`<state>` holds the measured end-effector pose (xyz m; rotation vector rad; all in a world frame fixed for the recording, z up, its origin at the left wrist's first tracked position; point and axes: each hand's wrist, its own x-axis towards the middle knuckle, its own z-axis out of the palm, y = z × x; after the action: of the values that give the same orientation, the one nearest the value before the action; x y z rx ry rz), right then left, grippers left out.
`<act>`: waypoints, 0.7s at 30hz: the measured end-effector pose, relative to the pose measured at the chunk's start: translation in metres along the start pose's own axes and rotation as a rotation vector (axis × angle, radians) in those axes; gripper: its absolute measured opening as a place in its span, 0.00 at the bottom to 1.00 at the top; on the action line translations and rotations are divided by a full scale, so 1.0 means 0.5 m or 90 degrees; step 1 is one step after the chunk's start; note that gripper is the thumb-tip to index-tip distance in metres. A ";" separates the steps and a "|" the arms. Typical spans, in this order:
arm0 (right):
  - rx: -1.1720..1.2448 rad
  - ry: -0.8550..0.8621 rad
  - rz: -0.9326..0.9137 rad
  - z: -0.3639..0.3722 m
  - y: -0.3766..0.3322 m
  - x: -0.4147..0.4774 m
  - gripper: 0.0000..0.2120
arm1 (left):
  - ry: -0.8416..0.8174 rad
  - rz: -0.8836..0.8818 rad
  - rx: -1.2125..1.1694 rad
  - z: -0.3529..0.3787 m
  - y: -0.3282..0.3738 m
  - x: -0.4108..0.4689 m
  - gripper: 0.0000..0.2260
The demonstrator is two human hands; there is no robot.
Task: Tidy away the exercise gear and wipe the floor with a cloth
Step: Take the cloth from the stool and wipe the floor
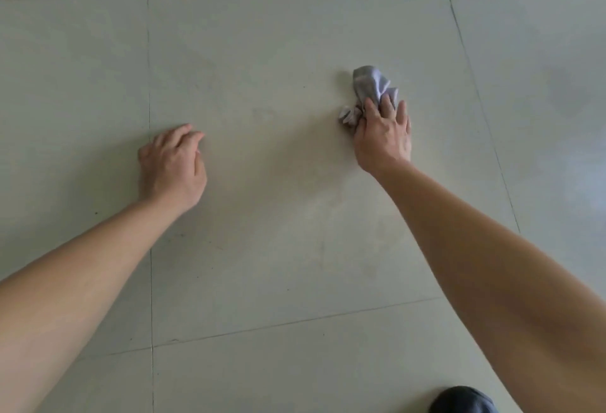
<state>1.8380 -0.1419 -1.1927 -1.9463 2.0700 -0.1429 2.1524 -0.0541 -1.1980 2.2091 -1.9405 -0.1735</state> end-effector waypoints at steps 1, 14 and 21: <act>0.022 0.004 0.030 0.008 -0.030 0.000 0.25 | 0.011 -0.003 0.000 0.001 -0.002 0.006 0.21; -0.036 0.019 -0.131 0.024 -0.034 0.150 0.25 | -0.026 -0.079 0.009 0.061 0.000 0.175 0.23; 0.023 -0.015 -0.242 0.113 -0.276 0.128 0.26 | 0.035 -0.076 0.005 0.089 -0.005 0.169 0.25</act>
<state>1.9834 -0.2091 -1.2185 -2.2857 1.6485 -0.2332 2.1563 -0.1406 -1.2383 2.3109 -1.7863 -0.1215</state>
